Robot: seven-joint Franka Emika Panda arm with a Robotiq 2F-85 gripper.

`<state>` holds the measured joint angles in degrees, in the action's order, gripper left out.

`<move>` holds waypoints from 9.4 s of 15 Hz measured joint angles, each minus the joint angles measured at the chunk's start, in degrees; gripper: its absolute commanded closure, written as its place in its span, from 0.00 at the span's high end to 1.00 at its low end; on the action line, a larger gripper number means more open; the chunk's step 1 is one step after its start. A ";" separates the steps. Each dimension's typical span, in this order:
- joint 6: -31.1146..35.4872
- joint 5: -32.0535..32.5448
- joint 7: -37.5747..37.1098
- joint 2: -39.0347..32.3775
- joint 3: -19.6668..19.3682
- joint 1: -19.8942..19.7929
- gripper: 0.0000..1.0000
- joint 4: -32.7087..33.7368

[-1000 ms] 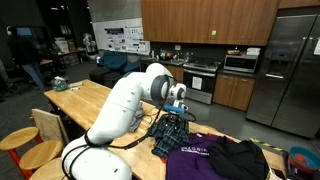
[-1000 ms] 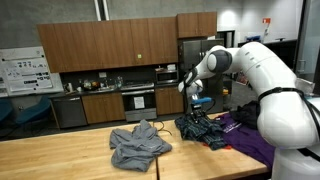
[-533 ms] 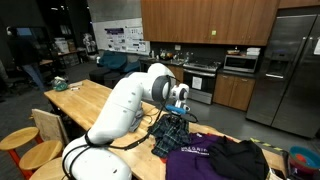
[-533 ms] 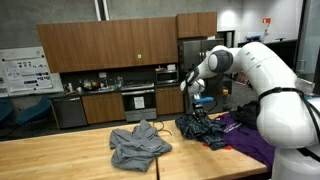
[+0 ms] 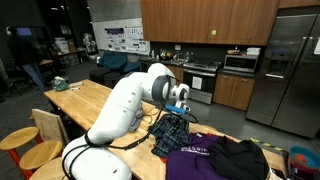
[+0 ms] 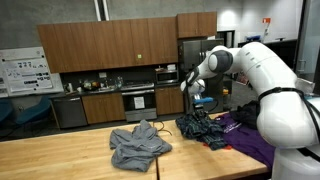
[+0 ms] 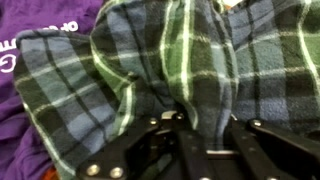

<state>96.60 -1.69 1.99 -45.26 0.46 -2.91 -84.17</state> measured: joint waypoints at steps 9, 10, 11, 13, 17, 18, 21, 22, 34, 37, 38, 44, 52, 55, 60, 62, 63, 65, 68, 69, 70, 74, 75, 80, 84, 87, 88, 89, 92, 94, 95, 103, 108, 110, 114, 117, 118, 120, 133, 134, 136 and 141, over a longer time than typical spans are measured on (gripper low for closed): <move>-0.03 -5.09 -4.20 -0.89 -1.93 -1.96 0.05 -0.07; -0.03 -5.49 -4.58 -0.89 -2.32 -2.42 0.05 -0.11; -0.03 -5.63 -4.94 -0.88 -2.70 -2.89 0.05 -0.12; -0.01 -5.66 -5.55 -0.83 -3.65 -3.75 0.05 -0.14; 0.09 -5.65 -6.25 -0.76 -5.68 -5.43 0.05 -0.20; 0.14 -5.62 -6.44 -0.74 -6.18 -5.77 0.05 -0.20; 0.41 -5.37 -6.99 -0.68 -7.61 -6.43 0.05 -0.19; 0.53 -5.21 -7.14 -0.67 -8.08 -6.51 0.05 -0.16; 8.16 -3.07 -15.89 -0.67 -14.23 -9.21 0.05 0.09; 10.32 -2.79 -18.41 -0.71 -15.62 -10.05 0.05 0.10; 10.92 -2.69 -19.12 -0.73 -16.05 -10.26 0.05 0.10; 14.06 -0.07 -25.35 -1.15 -19.34 -10.93 0.05 0.28; 15.21 0.52 -29.54 -1.29 -20.99 -12.45 0.56 1.12; 15.75 0.50 -28.83 -0.93 -20.00 -12.15 0.75 1.17; 19.82 0.60 -23.38 3.32 -16.18 -9.25 1.00 -2.71; 21.15 0.65 -21.41 6.76 -14.88 -7.37 1.00 -5.86; 21.36 0.64 -20.48 8.77 -14.17 -6.52 1.00 -7.52; 21.33 0.56 -18.65 12.98 -12.41 -5.32 1.00 -10.88; 20.36 0.56 -16.00 18.27 -9.81 -3.86 1.00 -15.35; 19.73 0.63 -15.41 19.53 -9.00 -3.27 1.00 -16.49; 19.12 0.66 -14.60 20.47 -8.18 -2.58 1.00 -17.43; 15.80 3.78 -13.27 21.29 -5.17 1.17 1.00 -18.69; 15.16 4.82 -13.06 21.25 -4.42 2.34 1.00 -18.67; 12.01 8.03 -11.59 20.92 -0.28 7.98 1.00 -16.41; 7.41 10.93 -11.39 19.65 1.90 12.21 1.00 -11.96; 2.72 11.71 -9.95 17.92 3.06 14.17 1.00 -7.91; 1.07 11.71 -9.00 17.31 3.46 14.56 1.00 -6.66; -0.53 11.71 -8.04 16.74 3.90 14.86 1.00 -5.51; -5.43 11.69 -4.59 15.33 5.29 15.65 1.00 -2.61; -9.00 11.58 -1.70 14.47 6.45 15.95 1.00 -0.69; -10.76 11.55 -0.43 14.00 6.98 16.14 1.00 0.32; -18.66 11.54 3.41 12.29 7.88 16.47 1.00 4.81; -18.73 11.54 3.44 12.26 7.88 16.54 1.00 4.81; -18.74 11.54 3.44 12.26 7.88 16.53 1.00 4.81; -18.16 11.54 3.52 12.14 7.98 16.60 1.00 4.69; -13.97 11.62 8.09 12.04 9.07 16.60 1.00 3.84; -11.83 11.76 10.28 12.04 9.56 16.61 1.00 3.23; -7.64 12.57 14.43 12.04 10.46 16.79 1.00 1.71; 17.93 21.95 14.43 9.89 11.54 20.60 1.00 -4.70; 19.58 21.97 13.04 9.33 11.44 21.25 1.00 -4.05; 21.87 22.09 10.65 8.23 11.06 22.85 1.00 -2.26; 23.06 22.17 6.88 4.81 9.87 26.17 1.00 3.33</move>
<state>119.66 20.49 8.87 -40.45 10.34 23.26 -80.84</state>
